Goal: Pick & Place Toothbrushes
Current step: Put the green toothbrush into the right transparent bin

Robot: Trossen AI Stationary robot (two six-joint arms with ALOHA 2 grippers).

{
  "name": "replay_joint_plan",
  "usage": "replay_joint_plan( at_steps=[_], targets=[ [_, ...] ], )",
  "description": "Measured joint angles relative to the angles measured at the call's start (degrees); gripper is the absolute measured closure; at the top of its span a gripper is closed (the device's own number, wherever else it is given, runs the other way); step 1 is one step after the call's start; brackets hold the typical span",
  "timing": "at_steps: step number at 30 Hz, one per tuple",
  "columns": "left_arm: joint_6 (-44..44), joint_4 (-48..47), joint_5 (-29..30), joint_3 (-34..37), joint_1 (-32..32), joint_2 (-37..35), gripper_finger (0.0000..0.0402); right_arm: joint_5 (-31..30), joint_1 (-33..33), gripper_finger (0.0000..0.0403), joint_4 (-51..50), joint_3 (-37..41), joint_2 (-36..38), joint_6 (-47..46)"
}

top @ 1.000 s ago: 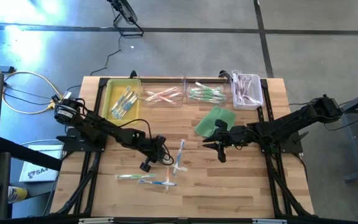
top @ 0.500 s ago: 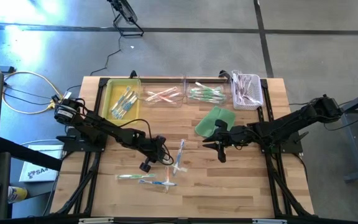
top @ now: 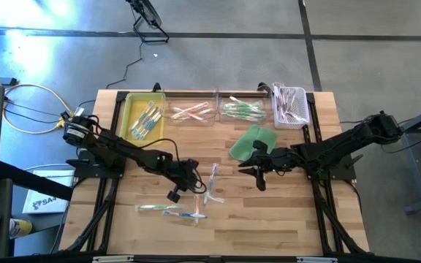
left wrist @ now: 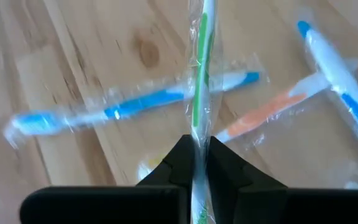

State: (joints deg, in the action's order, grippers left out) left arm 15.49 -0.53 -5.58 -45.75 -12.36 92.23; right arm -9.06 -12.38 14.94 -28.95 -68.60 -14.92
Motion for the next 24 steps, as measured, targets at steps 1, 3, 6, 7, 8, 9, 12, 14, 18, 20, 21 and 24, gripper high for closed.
replay_joint_plan(
  at_steps=[1, 3, 6, 7, 8, 9, 12, 14, 18, 20, 21, 24],
  targets=[
    [1.0, -0.9, 0.0, -1.1, 0.0, 0.0, 0.0382, 0.0, 0.0, 0.0321, -0.1, 0.0, 0.0, 0.1],
    [3.0, -4.1, 0.1, -3.5, 0.0, 0.0, 0.0382, 0.0, 0.0, 0.0321, -0.2, 0.0, 0.0, 0.2],
    [5.6, -9.2, 1.6, -7.7, 0.0, 0.0, 0.0382, 0.0, 0.0, 0.0321, 0.0, 0.0, 0.0, -0.2],
    [6.2, -11.3, 2.1, -9.2, 0.0, 0.0, 0.0382, 0.1, 0.0, 0.0321, 0.6, 0.0, 0.0, -0.2],
    [6.9, -13.4, 3.1, -10.7, 0.0, 0.0, 0.0382, 0.2, 0.0, 0.0321, 1.5, 0.0, 0.2, -0.1],
    [7.8, -15.1, 3.9, -12.1, 0.0, 0.0, 0.0382, 0.2, 0.0, 0.0321, 2.3, 0.0, 0.7, 0.0],
    [11.7, -18.1, 7.9, -16.1, 0.3, 0.0, 0.0382, 0.2, 0.0, 0.0321, 4.1, 0.0, 2.9, 0.2],
    [14.6, -20.2, 9.9, -18.3, 1.8, 0.0, 0.0382, 0.0, 0.0, 0.0321, 3.6, 0.0, 5.0, 0.2],
    [16.3, -22.8, 10.0, -20.5, 8.4, -0.8, 0.0382, 0.1, 0.0, 0.0321, 3.7, 0.0, 9.9, 0.2],
    [16.3, -23.8, 7.4, -20.4, 12.4, -1.3, 0.0382, 0.5, 0.0, 0.0321, 3.7, 0.0, 12.2, 0.2],
    [16.4, -23.6, 6.0, -20.4, 14.2, -1.4, 0.0382, 0.5, 0.0, 0.0321, 3.5, 0.0, 13.1, 0.2],
    [16.4, -20.8, 1.8, -20.4, 19.0, -1.4, 0.0382, 0.6, 0.0, 0.0321, 2.5, 0.0, 15.1, 1.3]
  ],
)
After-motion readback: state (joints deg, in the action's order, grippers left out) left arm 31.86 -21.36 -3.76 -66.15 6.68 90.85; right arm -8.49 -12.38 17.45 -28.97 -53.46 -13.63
